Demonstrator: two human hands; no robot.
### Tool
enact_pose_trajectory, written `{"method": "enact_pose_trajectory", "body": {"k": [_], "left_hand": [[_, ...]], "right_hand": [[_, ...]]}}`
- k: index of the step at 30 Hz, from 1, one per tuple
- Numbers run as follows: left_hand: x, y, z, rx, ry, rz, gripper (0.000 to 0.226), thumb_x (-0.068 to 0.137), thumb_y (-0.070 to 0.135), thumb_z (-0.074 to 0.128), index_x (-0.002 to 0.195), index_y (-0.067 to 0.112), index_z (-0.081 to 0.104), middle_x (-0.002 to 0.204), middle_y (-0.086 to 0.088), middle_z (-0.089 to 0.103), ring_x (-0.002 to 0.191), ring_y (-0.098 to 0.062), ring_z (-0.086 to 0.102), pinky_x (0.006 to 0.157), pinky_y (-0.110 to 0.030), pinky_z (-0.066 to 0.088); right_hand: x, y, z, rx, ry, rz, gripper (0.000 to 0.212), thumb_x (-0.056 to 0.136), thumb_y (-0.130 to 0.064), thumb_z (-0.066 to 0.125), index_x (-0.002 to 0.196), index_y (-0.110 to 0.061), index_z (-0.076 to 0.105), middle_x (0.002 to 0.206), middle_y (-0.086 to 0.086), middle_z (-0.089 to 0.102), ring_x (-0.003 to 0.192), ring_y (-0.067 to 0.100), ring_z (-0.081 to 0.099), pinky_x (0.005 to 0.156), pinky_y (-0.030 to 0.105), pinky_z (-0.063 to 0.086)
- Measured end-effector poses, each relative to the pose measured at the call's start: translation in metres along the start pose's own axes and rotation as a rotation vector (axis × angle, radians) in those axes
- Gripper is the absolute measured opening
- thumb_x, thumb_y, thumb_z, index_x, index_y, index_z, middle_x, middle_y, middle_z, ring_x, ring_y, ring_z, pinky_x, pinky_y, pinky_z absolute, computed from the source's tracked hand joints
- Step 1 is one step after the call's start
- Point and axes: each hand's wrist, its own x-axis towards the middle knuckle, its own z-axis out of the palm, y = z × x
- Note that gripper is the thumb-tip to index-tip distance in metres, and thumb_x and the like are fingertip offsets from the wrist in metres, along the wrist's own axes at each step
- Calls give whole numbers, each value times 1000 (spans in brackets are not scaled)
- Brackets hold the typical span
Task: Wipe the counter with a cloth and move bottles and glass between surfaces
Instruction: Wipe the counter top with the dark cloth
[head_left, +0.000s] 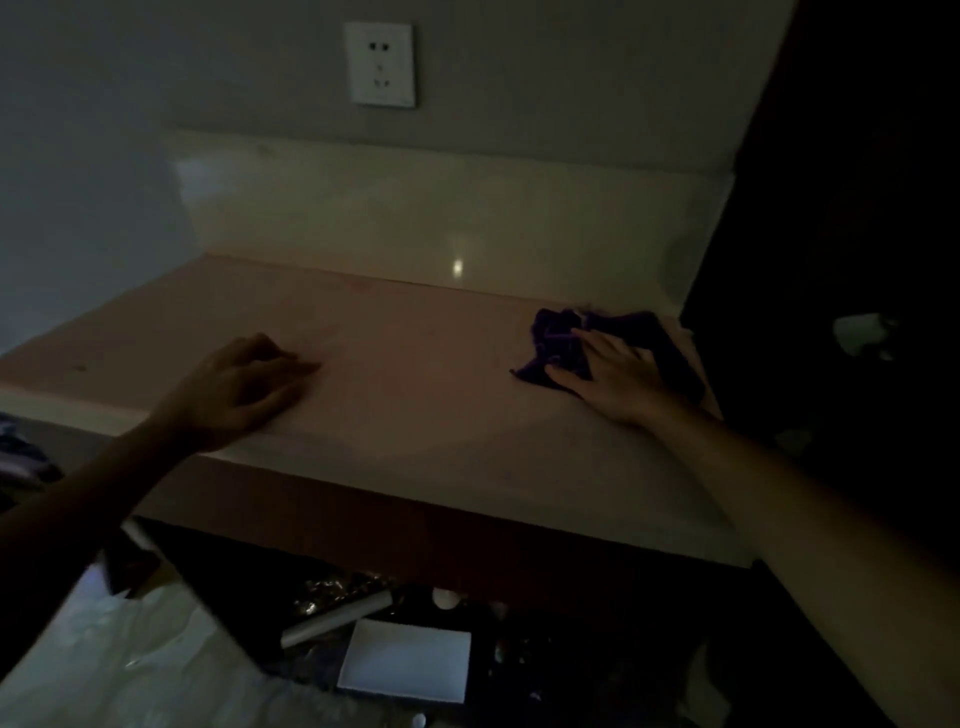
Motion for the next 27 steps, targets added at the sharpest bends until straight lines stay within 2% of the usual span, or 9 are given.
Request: {"method": "enact_pose_trajectory", "body": {"k": [3, 7, 11, 14, 17, 21, 24, 27], "left_hand": [[-2, -8, 6, 18, 12, 9, 56, 99, 51, 36, 128, 13, 67, 114, -11, 65, 103, -30, 62, 94, -42, 48], [-8, -11, 7, 30, -9, -38, 55, 98, 54, 34, 134, 24, 61, 119, 2, 59, 112, -27, 60, 99, -38, 46], [-10, -7, 7, 67, -22, -59, 57, 99, 56, 29, 137, 27, 58, 124, -6, 64, 112, -29, 61, 90, -40, 51], [-8, -5, 5, 81, -28, -120, 56, 97, 63, 26, 134, 37, 58, 123, 3, 63, 111, -23, 60, 83, -40, 52], [-7, -4, 2, 58, -37, -116, 53, 97, 62, 29, 131, 36, 60, 119, 6, 64, 110, -20, 61, 81, -39, 53], [-9, -4, -4, 44, -34, -107, 51, 94, 62, 33, 131, 38, 59, 120, 6, 62, 113, -17, 59, 85, -37, 50], [-10, -13, -4, -56, -71, -101, 47, 95, 61, 36, 130, 40, 58, 123, 8, 58, 115, -14, 58, 93, -39, 47], [-18, -40, -10, -118, -91, -47, 36, 100, 53, 39, 123, 37, 61, 117, 8, 60, 110, -14, 58, 90, -41, 48]], "right_hand": [[-46, 16, 1, -41, 38, 73, 79, 86, -76, 18, 152, -31, 12, 161, -12, 8, 147, 13, 7, 115, 44, 12], [-110, 21, 11, -79, 107, 100, 75, 88, -73, 12, 151, -33, 17, 160, -14, 11, 146, 10, 8, 114, 42, 14], [-141, 1, 22, -80, 186, 103, 68, 89, -70, 12, 146, -37, 27, 157, -17, 19, 145, 7, 13, 113, 41, 15], [-138, -17, 23, -76, 191, 156, 64, 91, -66, 16, 146, -36, 27, 157, -15, 20, 145, 9, 13, 113, 42, 15], [-124, -37, 28, -74, 160, 157, 63, 92, -65, 18, 147, -34, 26, 158, -15, 16, 146, 9, 9, 113, 43, 13], [-94, -81, 34, -75, 137, 95, 66, 91, -67, 15, 147, -33, 26, 158, -15, 15, 146, 10, 8, 113, 43, 13], [-66, -123, 38, -75, 146, 61, 71, 88, -68, 11, 146, -31, 31, 158, -13, 18, 146, 10, 11, 113, 43, 14], [-42, -168, 44, -66, 141, 17, 72, 87, -67, 10, 144, -31, 33, 158, -13, 18, 146, 10, 11, 113, 43, 13]]}}
